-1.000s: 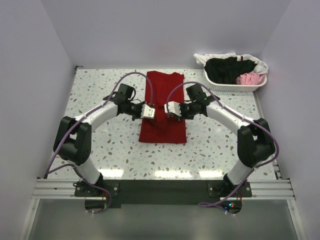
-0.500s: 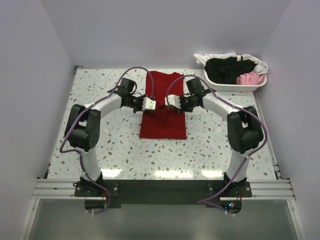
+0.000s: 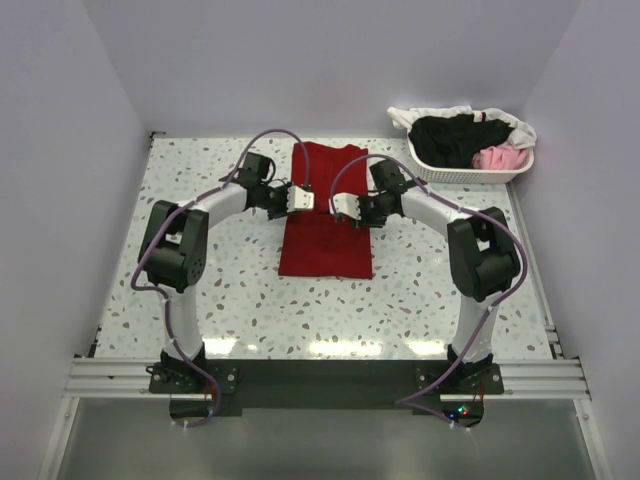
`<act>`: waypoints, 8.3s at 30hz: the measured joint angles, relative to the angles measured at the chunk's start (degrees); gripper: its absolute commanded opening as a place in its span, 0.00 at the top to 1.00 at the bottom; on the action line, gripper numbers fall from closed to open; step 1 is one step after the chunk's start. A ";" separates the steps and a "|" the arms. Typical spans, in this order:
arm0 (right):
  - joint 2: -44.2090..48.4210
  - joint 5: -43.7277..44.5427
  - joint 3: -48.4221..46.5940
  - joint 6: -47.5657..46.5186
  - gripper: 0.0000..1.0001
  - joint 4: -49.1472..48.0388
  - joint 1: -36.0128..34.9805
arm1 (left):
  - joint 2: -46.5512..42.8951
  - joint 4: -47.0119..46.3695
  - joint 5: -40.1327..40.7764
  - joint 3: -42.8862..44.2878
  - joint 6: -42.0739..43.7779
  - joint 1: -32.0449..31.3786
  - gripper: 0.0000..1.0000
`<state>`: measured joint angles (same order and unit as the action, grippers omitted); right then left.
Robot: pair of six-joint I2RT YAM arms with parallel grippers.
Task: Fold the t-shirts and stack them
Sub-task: Fold the tshirt
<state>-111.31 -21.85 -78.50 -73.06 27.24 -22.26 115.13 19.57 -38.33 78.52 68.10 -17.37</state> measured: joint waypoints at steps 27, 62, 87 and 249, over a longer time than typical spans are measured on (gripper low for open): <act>22.67 0.00 24.76 7.74 0.55 7.08 -11.26 | -28.94 7.02 -2.14 -33.00 9.29 -3.54 0.56; 17.20 4.33 10.08 9.40 1.00 6.69 -6.64 | -22.82 7.76 1.03 -19.80 2.56 -3.48 1.00; 49.40 -0.70 17.22 10.91 1.00 33.27 -15.89 | -52.22 31.45 -2.54 -25.44 -2.95 -18.27 1.00; -11.76 -11.17 -22.47 30.56 0.37 44.59 0.83 | -3.41 24.44 -6.51 1.77 -22.08 3.96 0.42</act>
<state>-123.07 -33.01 -100.97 -42.50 71.83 -21.43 111.72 44.01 -44.84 80.29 46.02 -13.41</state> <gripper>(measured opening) 0.630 0.577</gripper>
